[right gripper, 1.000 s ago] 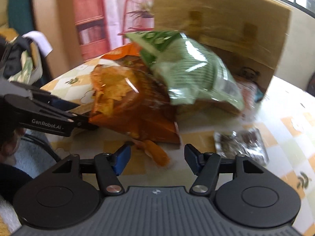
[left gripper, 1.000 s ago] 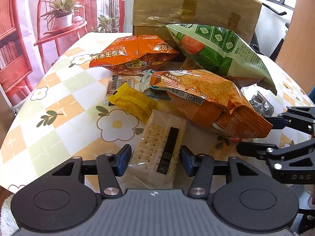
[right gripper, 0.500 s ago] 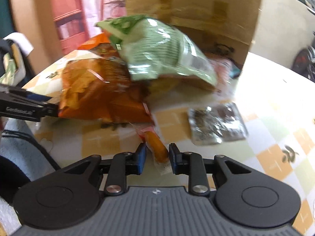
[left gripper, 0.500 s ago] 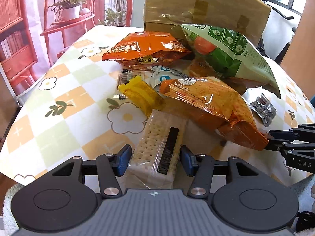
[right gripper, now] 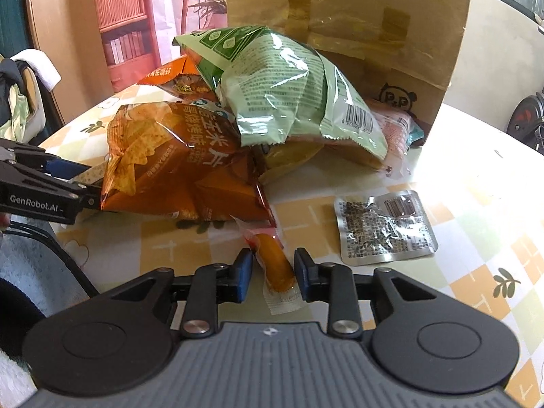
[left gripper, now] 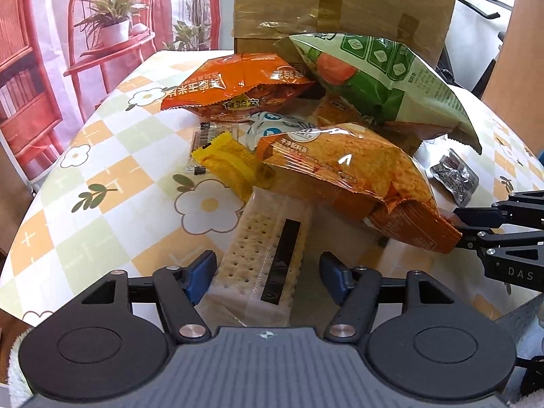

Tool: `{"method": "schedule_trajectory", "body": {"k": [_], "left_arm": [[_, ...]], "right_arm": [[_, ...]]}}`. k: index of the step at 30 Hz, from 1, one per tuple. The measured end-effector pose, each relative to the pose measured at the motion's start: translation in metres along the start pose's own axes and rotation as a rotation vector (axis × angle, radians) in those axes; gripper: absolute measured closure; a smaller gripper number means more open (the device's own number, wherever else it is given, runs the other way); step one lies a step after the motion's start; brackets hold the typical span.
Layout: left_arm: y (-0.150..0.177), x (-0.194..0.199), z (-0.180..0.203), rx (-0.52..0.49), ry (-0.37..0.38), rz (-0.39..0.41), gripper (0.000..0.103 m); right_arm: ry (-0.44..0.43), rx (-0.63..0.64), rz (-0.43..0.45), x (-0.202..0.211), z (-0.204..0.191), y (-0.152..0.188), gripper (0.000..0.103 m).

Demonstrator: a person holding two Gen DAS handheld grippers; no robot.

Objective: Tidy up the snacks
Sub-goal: 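Grasp the small orange packet with the right gripper while the left gripper grasps the cracker pack, then carry both packets over the box and open both grippers to drop them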

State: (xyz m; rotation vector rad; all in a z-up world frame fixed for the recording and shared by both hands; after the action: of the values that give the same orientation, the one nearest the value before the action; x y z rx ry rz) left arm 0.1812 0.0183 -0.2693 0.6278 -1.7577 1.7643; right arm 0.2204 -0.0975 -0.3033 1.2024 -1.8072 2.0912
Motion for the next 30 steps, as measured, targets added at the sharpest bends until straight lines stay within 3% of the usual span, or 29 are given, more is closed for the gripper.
{"method": "schedule_trajectory", "body": {"k": [1,3,8,18,23,30], "left_arm": [[0.0,0.0,0.0,-0.002,-0.002,0.001,0.035],[-0.001,0.003,-0.005,0.007,-0.011,0.01,0.049],[-0.01,0.018,-0.02,0.088,0.014,0.049,0.05],[-0.022,0.039,-0.05,0.241,-0.014,0.091,0.05],[-0.052,0.056,-0.062,0.271,0.005,0.164,0.05],[-0.111,0.081,-0.066,0.256,0.018,0.296,0.05]], "right_arm": [[-0.003,-0.005,0.003,0.0,0.001,0.0,0.072],[-0.01,-0.016,0.008,0.0,0.002,0.0,0.074],[-0.043,-0.066,0.012,0.009,0.008,-0.002,0.079],[-0.005,-0.205,0.065,0.031,0.037,-0.007,0.082],[-0.006,-0.237,0.117,0.044,0.047,-0.019,0.082],[0.016,-0.254,0.238,0.068,0.071,-0.064,0.082]]}}
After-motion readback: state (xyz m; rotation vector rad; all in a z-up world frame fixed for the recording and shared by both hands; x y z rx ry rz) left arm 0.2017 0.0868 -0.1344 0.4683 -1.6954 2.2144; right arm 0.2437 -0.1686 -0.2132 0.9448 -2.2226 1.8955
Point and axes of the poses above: each gripper's, at about its wrist camera, not at the fingertips, and x roughly against the way its jaws point, z to its right, y to its underside, the point moved 7 cm from there along -x, roughly the way its jaws point, and after that the axes turned 6 degrees about z, right-handed, at the moved point
